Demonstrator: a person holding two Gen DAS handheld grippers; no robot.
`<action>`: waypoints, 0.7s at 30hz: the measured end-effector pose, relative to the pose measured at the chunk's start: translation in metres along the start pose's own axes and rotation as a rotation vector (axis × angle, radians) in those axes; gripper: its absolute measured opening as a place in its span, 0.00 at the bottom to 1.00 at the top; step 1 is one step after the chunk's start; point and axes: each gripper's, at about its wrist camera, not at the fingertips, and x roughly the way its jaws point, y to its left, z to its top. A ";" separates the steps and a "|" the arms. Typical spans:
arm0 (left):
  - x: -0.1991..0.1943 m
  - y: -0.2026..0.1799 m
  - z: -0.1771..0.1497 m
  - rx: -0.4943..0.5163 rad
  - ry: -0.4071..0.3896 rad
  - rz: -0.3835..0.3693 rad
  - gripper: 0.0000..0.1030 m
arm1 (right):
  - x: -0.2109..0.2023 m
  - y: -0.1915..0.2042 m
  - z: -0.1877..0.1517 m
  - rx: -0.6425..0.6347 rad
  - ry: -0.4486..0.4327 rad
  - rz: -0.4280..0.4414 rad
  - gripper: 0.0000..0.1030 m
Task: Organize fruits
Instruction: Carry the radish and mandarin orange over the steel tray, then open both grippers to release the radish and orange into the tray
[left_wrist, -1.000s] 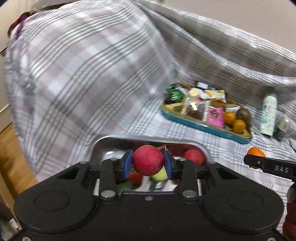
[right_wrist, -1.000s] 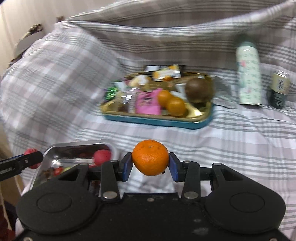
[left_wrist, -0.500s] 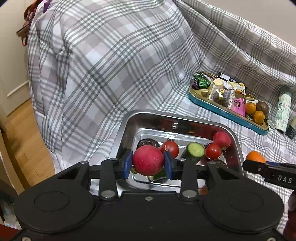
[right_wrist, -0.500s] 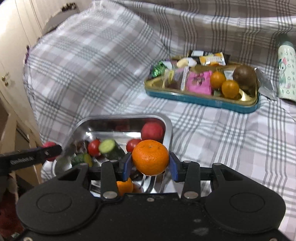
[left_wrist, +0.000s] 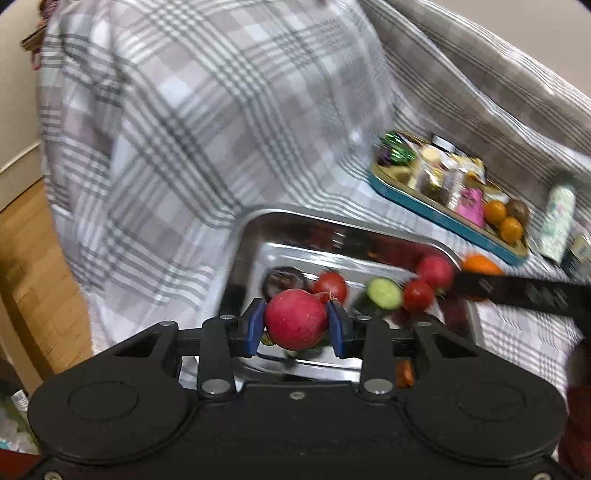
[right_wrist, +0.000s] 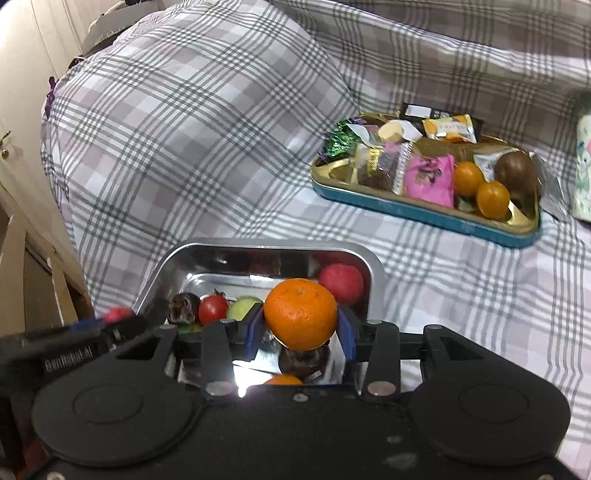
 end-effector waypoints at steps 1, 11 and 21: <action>0.001 -0.005 -0.003 0.019 0.002 -0.010 0.43 | 0.003 0.001 0.003 0.000 0.004 -0.003 0.42; 0.015 -0.018 -0.011 0.052 0.003 -0.030 0.43 | 0.038 0.014 0.022 0.010 0.053 -0.029 0.42; 0.020 -0.021 -0.011 0.058 -0.001 -0.001 0.43 | 0.043 0.017 0.026 0.028 0.024 -0.026 0.44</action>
